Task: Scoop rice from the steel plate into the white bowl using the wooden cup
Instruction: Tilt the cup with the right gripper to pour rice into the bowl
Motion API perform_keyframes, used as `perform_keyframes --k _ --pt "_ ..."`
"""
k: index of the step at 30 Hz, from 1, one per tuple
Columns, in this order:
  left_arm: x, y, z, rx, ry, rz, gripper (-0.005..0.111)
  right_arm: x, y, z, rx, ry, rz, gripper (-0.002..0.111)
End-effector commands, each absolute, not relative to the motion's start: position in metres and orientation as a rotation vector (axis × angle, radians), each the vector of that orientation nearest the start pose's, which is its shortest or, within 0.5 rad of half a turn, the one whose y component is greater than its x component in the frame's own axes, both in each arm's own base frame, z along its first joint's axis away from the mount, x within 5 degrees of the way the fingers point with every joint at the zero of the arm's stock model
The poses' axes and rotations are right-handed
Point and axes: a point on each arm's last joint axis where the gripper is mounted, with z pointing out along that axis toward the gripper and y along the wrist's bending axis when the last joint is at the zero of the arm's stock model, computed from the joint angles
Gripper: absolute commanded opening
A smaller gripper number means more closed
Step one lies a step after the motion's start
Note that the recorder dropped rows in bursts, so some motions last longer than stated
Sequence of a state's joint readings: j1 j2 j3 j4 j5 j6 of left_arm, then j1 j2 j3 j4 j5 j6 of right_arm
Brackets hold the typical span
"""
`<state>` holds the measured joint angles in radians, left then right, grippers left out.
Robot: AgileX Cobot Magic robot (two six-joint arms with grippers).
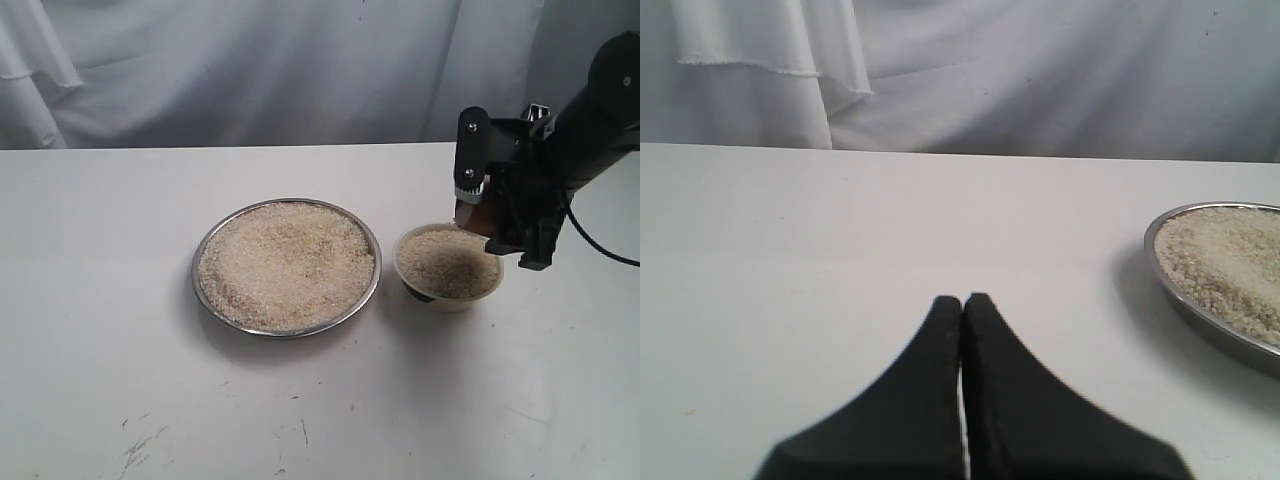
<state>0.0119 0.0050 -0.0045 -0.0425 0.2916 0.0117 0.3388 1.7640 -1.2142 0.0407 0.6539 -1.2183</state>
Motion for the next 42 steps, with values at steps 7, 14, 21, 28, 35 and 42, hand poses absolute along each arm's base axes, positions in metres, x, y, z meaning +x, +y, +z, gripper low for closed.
perform_keyframes --k 7,14,21,28,35,42 --pt "0.055 -0.001 0.187 -0.030 1.768 -0.027 0.000 0.347 0.124 0.215 -1.890 1.945 -0.263 0.000" --pt "0.055 -0.001 0.187 -0.030 1.768 -0.027 0.000 0.349 0.123 0.215 -1.869 1.942 -0.287 0.000" --pt "0.055 -0.001 0.187 -0.030 1.768 -0.027 0.000 0.353 0.120 0.212 -1.876 1.943 -0.364 0.000" --pt "0.055 -0.001 0.187 -0.030 1.768 -0.027 0.000 0.354 0.121 0.205 -1.911 1.944 -0.381 0.000" --pt "0.055 -0.001 0.187 -0.030 1.768 -0.027 0.000 0.353 0.130 0.200 -1.986 1.892 -0.419 0.000" --pt "0.055 -0.001 0.187 -0.030 1.768 -0.027 0.000 0.352 0.138 0.198 -1.999 1.879 -0.539 0.000"
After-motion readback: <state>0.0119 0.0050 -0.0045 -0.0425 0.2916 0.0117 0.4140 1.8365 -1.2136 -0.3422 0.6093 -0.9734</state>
